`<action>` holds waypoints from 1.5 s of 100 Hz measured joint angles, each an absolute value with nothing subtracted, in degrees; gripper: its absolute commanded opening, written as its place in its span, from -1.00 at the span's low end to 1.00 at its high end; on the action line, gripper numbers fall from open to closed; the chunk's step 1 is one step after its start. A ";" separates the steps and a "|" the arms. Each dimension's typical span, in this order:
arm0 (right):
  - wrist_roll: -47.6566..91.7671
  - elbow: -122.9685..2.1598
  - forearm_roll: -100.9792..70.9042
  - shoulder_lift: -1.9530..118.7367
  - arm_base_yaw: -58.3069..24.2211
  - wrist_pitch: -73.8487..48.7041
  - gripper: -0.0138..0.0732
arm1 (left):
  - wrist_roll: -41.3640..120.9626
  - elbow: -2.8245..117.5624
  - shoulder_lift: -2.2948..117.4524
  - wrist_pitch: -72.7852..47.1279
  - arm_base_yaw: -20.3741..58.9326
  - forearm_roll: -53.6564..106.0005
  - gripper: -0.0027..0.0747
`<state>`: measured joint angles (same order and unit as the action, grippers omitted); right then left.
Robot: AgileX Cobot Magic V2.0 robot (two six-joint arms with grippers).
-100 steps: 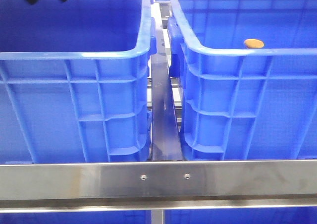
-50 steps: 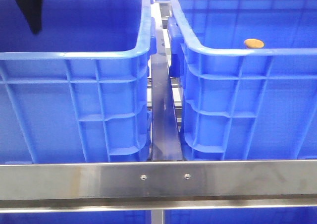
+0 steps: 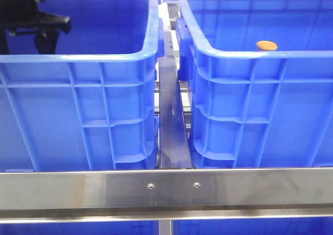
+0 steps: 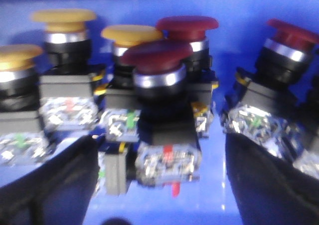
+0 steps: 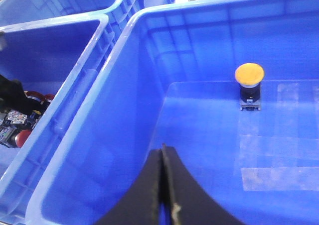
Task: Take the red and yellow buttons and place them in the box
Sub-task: 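Reach the left gripper into the button bin and grasp a red button, then lift the red button and bring it toward the right gripper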
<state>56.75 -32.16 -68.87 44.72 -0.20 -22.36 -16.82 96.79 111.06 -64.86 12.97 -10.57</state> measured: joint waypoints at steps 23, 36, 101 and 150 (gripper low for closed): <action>56.75 -32.16 -68.87 44.72 -0.20 -22.38 -0.84 | -17.07 96.87 111.86 -62.15 12.97 -10.22 0.31; 56.75 -32.16 -68.87 44.72 -0.20 -22.38 -0.84 | -17.28 96.87 113.18 -62.00 12.97 -9.32 0.31; 56.75 -32.16 -68.87 44.72 -0.20 -22.59 -0.84 | -17.28 97.02 115.51 -62.75 12.97 -8.67 -0.69; 56.75 -32.16 -68.87 44.72 -0.20 -22.80 -0.84 | -5.40 97.02 105.28 -64.04 14.70 -1.72 -0.72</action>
